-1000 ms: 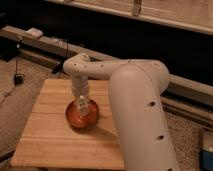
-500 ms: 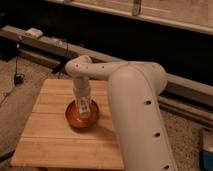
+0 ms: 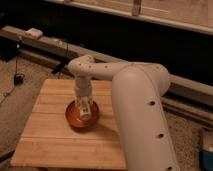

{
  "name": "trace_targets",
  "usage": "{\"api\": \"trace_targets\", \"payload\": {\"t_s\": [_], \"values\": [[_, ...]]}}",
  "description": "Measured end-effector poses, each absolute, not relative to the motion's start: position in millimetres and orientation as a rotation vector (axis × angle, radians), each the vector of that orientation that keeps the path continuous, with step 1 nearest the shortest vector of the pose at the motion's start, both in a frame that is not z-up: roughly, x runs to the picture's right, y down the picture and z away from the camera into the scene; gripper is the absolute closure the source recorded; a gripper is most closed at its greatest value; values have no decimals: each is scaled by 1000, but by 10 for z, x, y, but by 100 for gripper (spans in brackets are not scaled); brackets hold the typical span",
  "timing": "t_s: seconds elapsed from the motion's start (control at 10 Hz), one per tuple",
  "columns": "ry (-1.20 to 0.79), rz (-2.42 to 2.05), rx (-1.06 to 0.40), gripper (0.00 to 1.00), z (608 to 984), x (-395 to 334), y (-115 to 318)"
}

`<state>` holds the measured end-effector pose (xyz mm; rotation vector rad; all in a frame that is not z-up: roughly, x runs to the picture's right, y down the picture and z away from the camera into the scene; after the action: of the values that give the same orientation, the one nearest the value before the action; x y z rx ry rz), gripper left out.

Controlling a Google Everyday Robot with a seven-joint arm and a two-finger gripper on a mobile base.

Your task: Place the bottle in the ceramic bowl

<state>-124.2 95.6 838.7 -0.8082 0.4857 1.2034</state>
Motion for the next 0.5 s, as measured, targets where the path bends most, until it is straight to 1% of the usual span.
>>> {"api": "trace_targets", "payload": {"t_s": [0.5], "values": [[486, 1206, -809, 30, 8388, -1231, 955]]}}
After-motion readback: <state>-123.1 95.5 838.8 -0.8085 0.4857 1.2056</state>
